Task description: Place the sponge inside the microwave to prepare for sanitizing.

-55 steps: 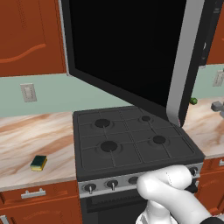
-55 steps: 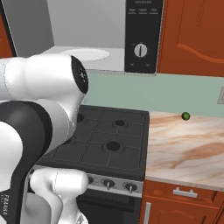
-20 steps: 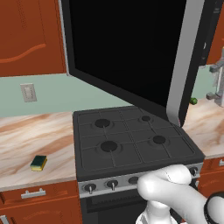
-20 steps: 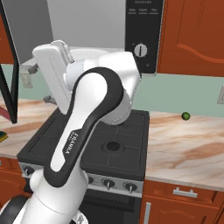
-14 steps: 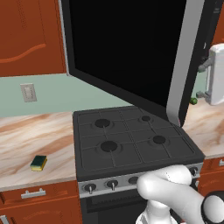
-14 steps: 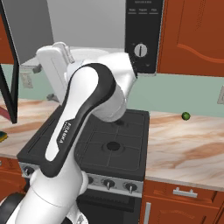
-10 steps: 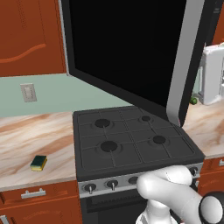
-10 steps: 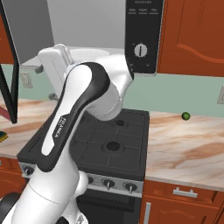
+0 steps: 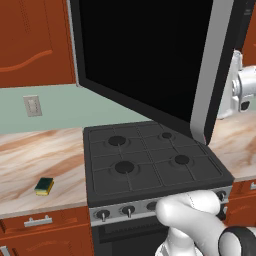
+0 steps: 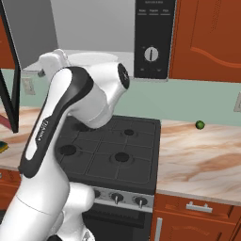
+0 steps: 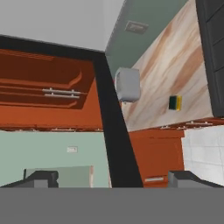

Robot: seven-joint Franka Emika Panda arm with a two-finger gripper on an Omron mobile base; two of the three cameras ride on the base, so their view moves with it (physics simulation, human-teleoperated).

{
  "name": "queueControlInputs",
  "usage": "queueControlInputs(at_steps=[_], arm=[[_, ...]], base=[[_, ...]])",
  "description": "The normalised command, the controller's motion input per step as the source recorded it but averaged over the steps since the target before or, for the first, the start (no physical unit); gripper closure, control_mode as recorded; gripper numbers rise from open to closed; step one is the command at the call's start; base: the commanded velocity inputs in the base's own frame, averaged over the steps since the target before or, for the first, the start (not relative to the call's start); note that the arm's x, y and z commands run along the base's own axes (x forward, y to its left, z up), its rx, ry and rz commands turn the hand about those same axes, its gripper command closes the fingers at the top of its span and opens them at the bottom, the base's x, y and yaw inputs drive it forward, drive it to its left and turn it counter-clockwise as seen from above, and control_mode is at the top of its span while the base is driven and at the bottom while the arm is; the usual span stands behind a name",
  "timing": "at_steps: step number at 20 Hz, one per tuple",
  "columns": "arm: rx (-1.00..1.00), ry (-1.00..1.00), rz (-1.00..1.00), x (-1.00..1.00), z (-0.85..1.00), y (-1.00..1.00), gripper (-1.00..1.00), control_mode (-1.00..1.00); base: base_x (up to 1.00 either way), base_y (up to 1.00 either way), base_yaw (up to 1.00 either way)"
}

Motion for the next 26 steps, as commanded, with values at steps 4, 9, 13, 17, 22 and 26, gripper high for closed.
queueControlInputs(at_steps=[4,9,13,17,22,26], arm=[[0.00,-0.01,-0.17,0.16,-0.02,0.31,-1.00,-1.00],[0.00,-0.01,-0.09,0.04,0.00,0.24,-1.00,-1.00],[0.00,0.00,0.00,-0.09,0.03,0.24,-1.00,-1.00],[0.00,-0.01,0.00,-0.15,0.01,0.27,-1.00,-1.00],[0.00,0.00,0.02,-0.16,0.05,0.29,-1.00,-1.00],[0.00,0.00,0.09,-0.25,0.09,0.26,-1.00,-1.00]], base=[[0.00,0.00,0.00],[0.00,0.00,0.00],[0.00,0.00,0.00],[0.00,0.00,0.00],[0.00,0.00,0.00],[0.00,0.00,0.00]])
